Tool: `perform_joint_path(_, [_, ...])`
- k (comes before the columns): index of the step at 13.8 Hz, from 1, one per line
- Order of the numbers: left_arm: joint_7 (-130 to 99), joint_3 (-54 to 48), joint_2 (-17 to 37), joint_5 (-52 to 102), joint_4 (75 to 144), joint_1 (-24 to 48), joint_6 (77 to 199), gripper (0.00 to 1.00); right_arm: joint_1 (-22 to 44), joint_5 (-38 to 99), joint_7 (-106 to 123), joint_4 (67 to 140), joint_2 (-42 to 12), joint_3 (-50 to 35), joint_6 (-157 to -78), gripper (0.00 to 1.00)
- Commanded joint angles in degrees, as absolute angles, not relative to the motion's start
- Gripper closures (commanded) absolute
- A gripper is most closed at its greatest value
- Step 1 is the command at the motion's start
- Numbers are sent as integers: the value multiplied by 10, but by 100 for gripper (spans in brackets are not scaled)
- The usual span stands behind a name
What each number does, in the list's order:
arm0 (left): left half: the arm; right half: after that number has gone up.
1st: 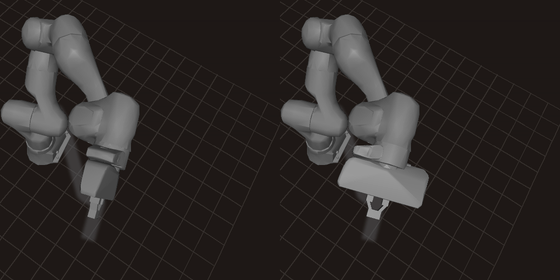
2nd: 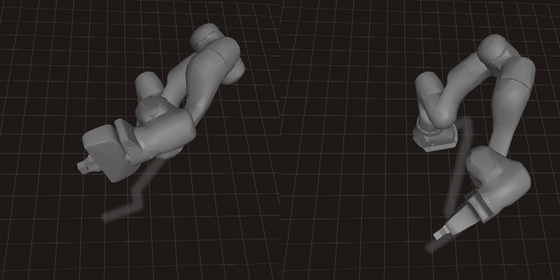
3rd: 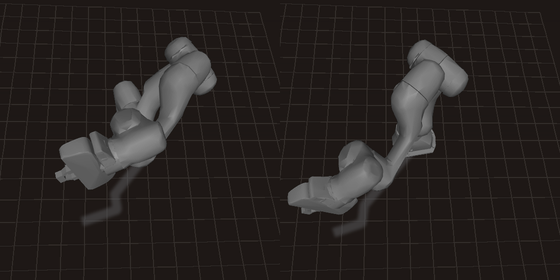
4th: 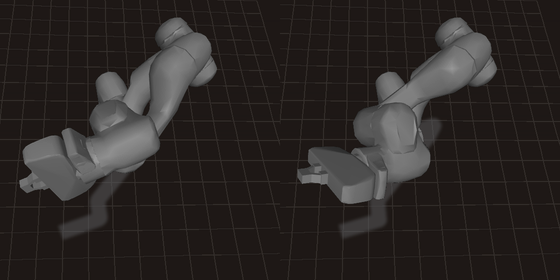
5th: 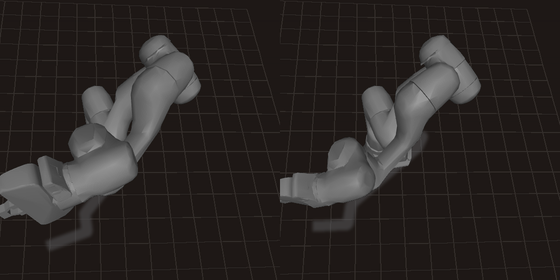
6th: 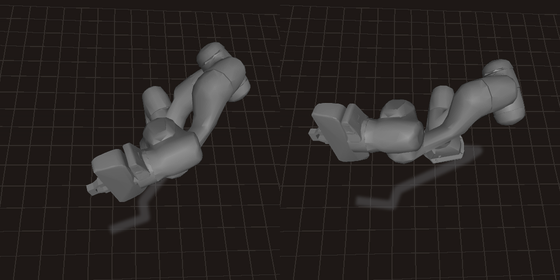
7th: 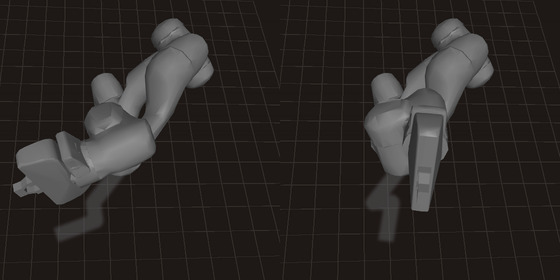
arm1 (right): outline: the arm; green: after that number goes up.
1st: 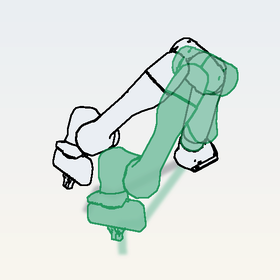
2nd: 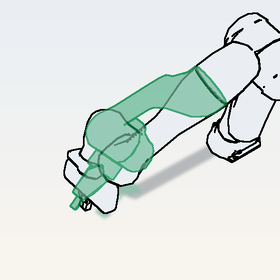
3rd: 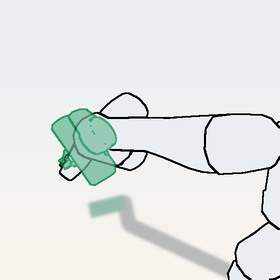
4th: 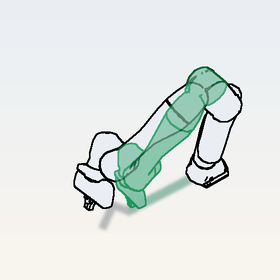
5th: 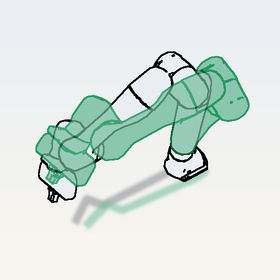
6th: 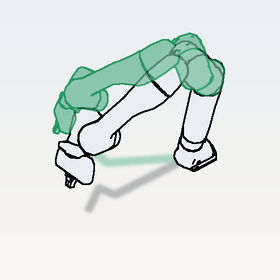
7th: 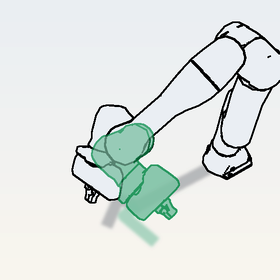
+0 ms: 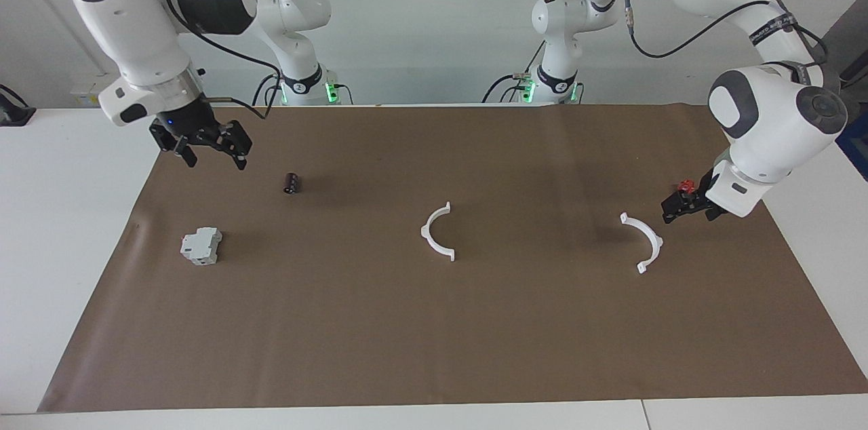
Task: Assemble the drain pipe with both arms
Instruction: 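Release the clamp half and withdraw the right gripper to rest, then grasp the other white clamp half with the left gripper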
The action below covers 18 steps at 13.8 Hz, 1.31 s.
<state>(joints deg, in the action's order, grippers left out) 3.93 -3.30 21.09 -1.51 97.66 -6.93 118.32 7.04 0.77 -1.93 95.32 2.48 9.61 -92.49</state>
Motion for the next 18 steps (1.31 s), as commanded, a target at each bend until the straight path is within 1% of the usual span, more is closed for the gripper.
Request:
perform_joint_path(1, [27, -29, 197, -14, 1056, -70, 1271, 0, 63, 0, -4, 941, 18, 91, -916, 0])
perform_joint_path(3, [27, -26, 193, -14, 1071, -72, 1278, 0, 64, -5, 24, 935, 19, 89, -897, 0])
perform_joint_path(7, [10, -10, 183, -12, 1105, -66, 1302, 0, 71, -7, 17, 940, 25, 86, -905, 0])
perform_joint_path(12, [-26, -10, 170, -13, 1162, -63, 1364, 0, 71, -30, 16, 941, 25, 83, -905, 0])
perform_joint_path(17, [-54, -10, 171, -13, 1163, -57, 1366, 1, 70, -25, 8, 942, 26, 83, -905, 0])
perform_joint_path(18, [-54, -10, 171, -13, 1163, -57, 1366, 2, 70, -25, 9, 942, 26, 83, -905, 0])
